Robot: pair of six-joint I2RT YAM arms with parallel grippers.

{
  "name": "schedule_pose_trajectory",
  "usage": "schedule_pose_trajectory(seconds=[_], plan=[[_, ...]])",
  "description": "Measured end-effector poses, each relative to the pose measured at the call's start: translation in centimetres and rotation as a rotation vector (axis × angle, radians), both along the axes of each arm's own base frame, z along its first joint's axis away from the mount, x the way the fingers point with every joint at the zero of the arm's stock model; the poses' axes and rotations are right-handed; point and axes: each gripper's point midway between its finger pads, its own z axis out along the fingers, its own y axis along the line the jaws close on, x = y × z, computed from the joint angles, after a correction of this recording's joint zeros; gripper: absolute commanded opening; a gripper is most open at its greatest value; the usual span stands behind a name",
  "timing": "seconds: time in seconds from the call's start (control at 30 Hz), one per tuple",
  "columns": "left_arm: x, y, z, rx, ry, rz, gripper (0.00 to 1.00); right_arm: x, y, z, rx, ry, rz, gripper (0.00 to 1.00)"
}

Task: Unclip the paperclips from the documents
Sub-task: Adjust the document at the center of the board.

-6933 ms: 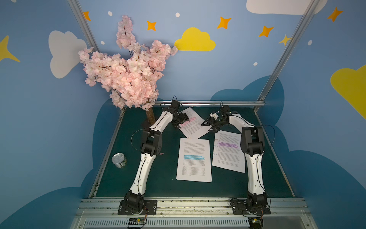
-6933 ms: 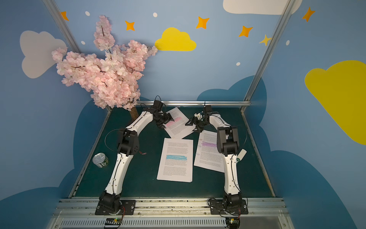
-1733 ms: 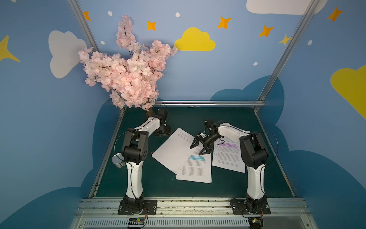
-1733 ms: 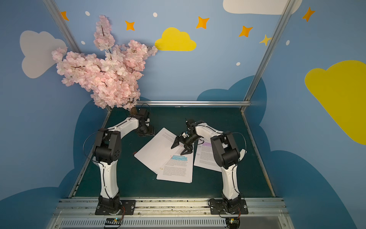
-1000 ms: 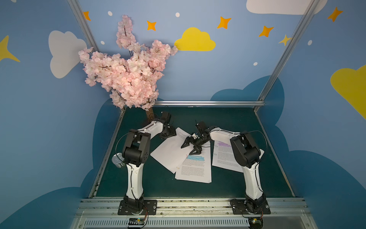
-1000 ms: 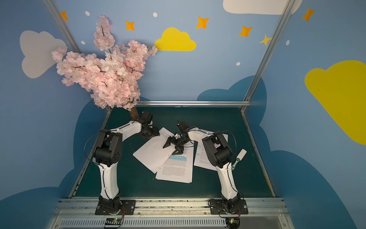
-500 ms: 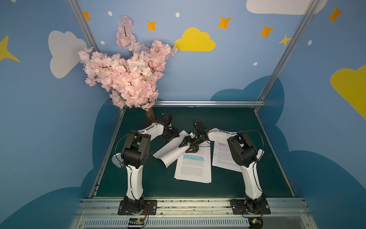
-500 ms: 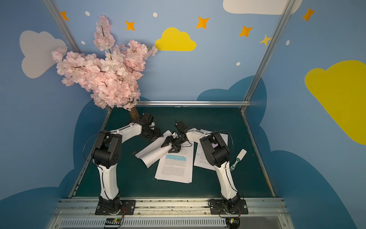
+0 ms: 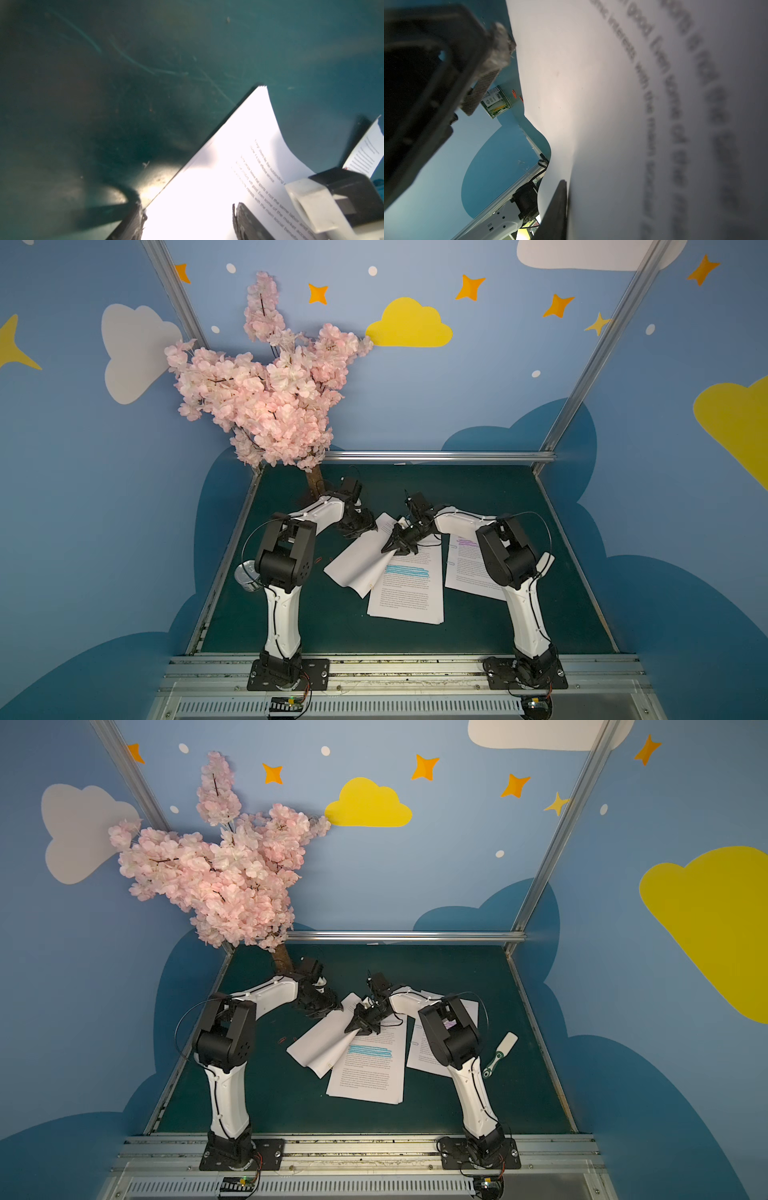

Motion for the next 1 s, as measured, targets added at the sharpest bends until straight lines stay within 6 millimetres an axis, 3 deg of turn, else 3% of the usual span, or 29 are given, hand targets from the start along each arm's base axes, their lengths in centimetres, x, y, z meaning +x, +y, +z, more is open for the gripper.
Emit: schedule_pose_trajectory(seconds=[0.2, 0.43, 0.63, 0.8, 1.0], plan=[[-0.5, 0.6, 0.7, 0.026, 0.038, -0.033, 0.71, 0.2, 0.3, 1.1, 0.027, 0.011, 0.006, 0.20], [3.3, 4.0, 6.6, 0.066, -0.084, -0.012, 0.71, 0.9, 0.9, 3.9, 0.083, 0.004, 0.025, 0.20], [3.6, 8.7, 10.8, 0.058, -0.129, 0.063, 0.74, 1.0, 0.9, 6.8, 0.136, -0.011, 0.051, 0.18], [2.4, 10.3, 10.9, -0.004, -0.079, 0.105, 0.88, 1.6, 0.9, 10.2, 0.191, -0.050, 0.078, 0.18], [-0.2, 9.1, 8.8, -0.143, 0.051, 0.141, 0.91, 2.4, 0.8, 15.5, 0.278, -0.125, 0.092, 0.18]])
